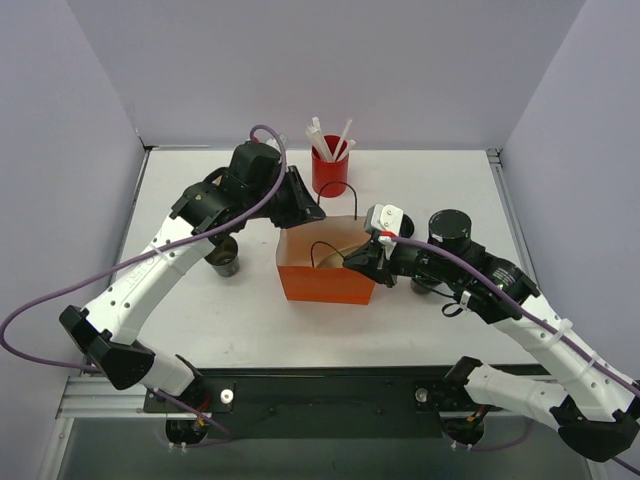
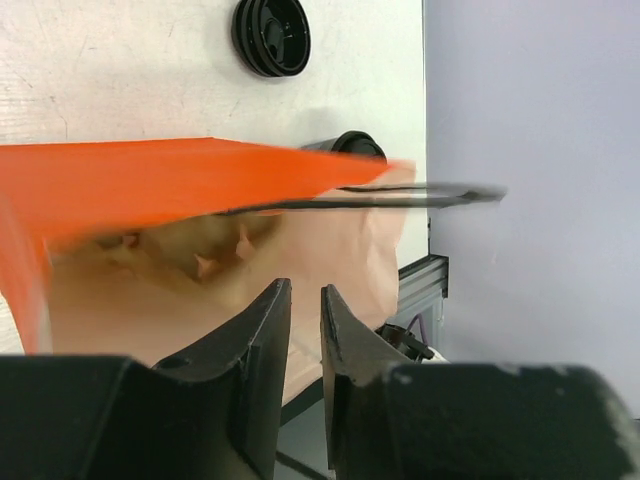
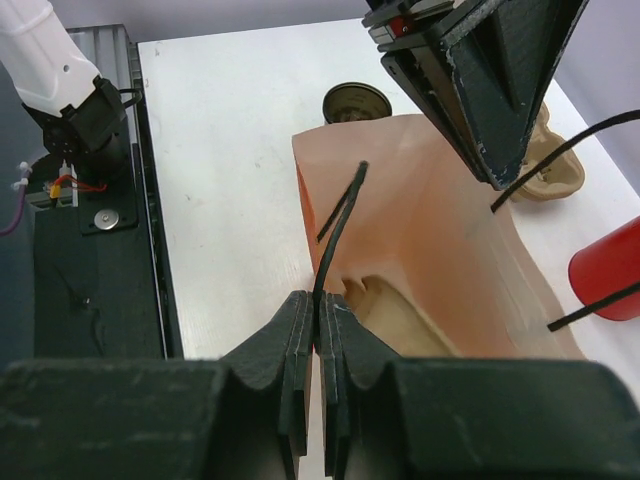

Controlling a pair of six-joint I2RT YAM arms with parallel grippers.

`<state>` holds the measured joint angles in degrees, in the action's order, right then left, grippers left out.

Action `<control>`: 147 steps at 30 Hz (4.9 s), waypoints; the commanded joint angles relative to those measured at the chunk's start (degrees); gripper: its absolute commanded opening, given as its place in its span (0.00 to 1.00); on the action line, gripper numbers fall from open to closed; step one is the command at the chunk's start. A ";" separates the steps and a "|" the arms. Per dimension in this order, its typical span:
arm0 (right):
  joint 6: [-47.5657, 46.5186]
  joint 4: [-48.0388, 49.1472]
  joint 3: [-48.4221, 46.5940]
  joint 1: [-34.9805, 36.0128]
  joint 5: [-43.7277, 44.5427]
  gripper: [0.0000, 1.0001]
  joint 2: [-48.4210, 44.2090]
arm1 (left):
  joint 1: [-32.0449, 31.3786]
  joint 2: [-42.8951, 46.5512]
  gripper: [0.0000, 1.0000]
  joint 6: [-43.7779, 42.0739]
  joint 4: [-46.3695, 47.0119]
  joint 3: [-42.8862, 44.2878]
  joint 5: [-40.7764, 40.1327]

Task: Pack the takeout coffee

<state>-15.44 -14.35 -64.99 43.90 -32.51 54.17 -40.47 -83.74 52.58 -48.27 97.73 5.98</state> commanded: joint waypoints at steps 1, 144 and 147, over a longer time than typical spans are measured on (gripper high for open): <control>-1.78 0.81 0.31 -0.04 -2.11 0.00 -1.00 | -0.49 -0.54 0.28 -1.33 -0.50 1.05 -1.32; 56.12 -29.33 -24.48 4.08 50.87 0.40 11.92 | 1.27 18.70 0.00 -16.19 14.35 -29.52 -9.67; 61.56 -28.55 -22.03 10.31 55.61 0.40 12.10 | 1.27 20.37 0.00 -16.10 14.52 -31.81 -8.71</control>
<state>38.33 -42.35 -87.92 48.03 14.31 66.83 -38.96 -65.49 36.93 -37.71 67.85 -2.76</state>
